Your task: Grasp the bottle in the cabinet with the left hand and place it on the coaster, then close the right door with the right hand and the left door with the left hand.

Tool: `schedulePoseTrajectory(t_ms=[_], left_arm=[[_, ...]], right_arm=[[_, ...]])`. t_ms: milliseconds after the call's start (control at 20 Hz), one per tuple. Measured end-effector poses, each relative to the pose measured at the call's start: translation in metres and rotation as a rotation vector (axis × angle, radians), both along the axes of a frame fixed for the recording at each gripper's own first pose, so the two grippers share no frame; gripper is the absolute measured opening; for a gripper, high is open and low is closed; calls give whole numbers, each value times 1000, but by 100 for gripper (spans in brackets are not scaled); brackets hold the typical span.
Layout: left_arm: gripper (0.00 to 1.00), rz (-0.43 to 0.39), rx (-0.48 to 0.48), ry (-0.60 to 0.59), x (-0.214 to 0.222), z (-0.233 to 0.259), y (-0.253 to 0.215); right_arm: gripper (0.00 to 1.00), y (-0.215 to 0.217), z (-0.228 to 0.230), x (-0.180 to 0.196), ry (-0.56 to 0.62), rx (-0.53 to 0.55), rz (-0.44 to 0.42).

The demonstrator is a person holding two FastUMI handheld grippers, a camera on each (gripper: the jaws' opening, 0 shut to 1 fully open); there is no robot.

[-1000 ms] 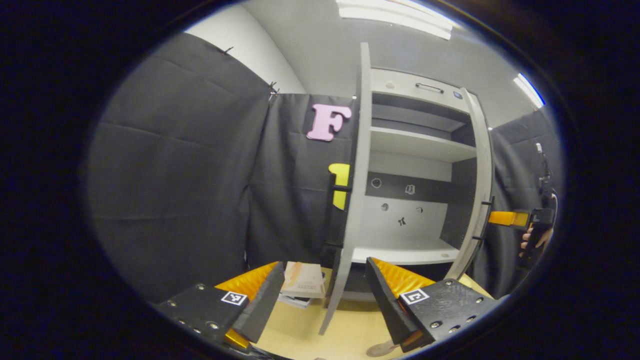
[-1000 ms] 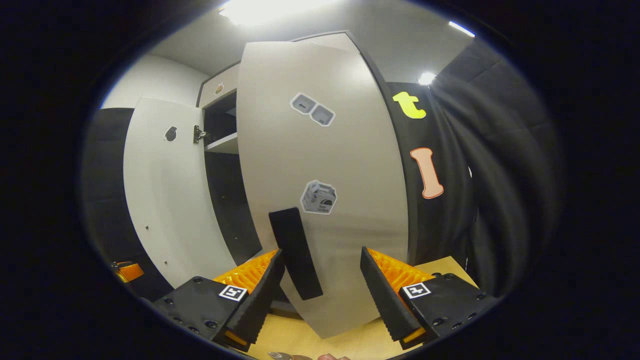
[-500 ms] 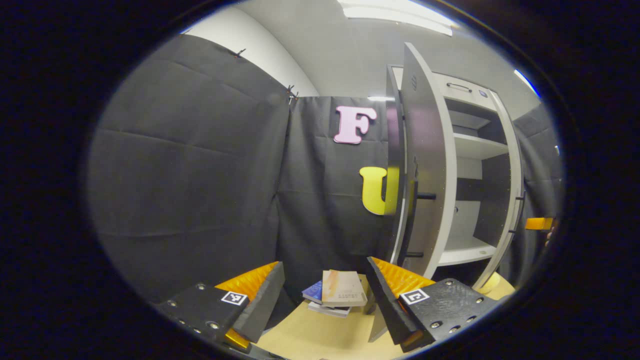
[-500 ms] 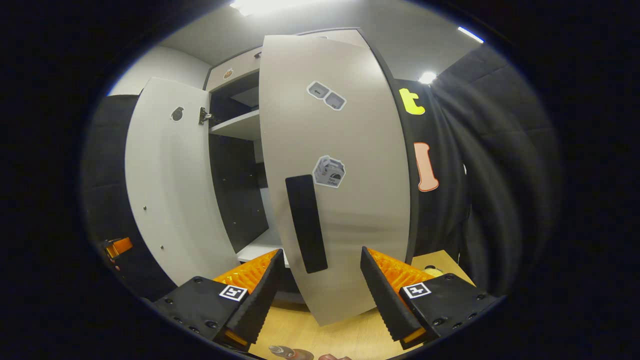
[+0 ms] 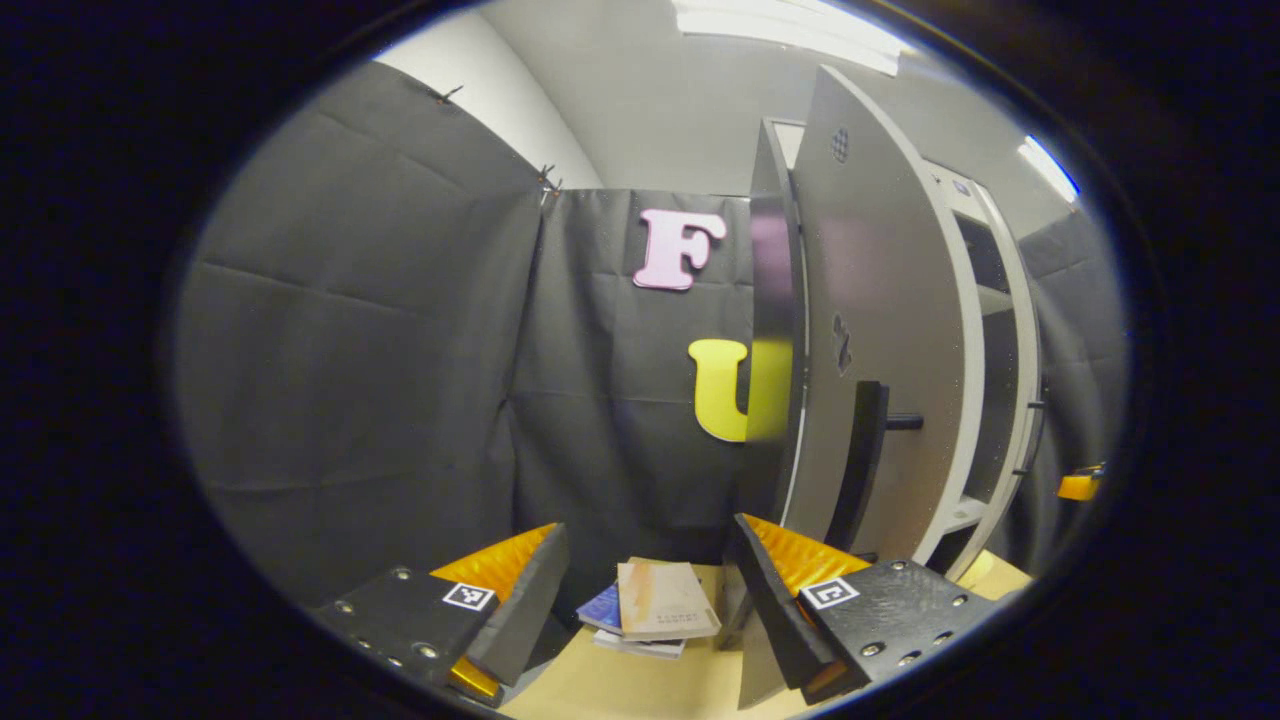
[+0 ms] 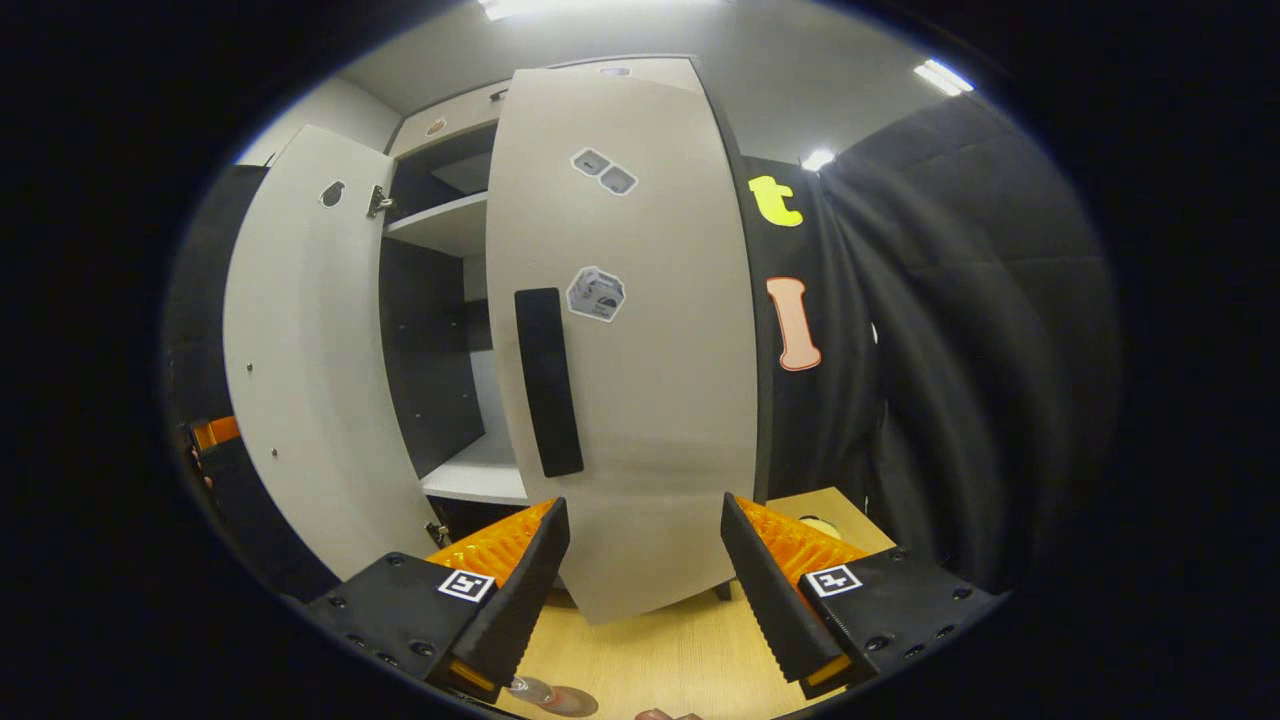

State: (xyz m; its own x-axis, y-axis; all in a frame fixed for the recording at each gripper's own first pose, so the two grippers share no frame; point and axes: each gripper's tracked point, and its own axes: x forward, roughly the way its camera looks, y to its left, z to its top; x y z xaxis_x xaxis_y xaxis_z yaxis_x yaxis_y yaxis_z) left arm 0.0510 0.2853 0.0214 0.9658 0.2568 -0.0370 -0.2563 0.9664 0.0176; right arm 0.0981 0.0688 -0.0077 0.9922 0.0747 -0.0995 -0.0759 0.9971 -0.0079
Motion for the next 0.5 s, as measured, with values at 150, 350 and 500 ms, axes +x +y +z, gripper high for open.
schedulePoseTrajectory(t_ms=[150,350,500], left_arm=[[100,-80,26,5,23,10,-12],[100,-170,18,9,51,18,-22],[94,-187,8,9,53,21,-23]], right_arm=[[97,-11,-9,-3,14,9,-43],[97,-17,-17,-3,27,42,-82],[97,-23,-22,-3,34,40,-107]])
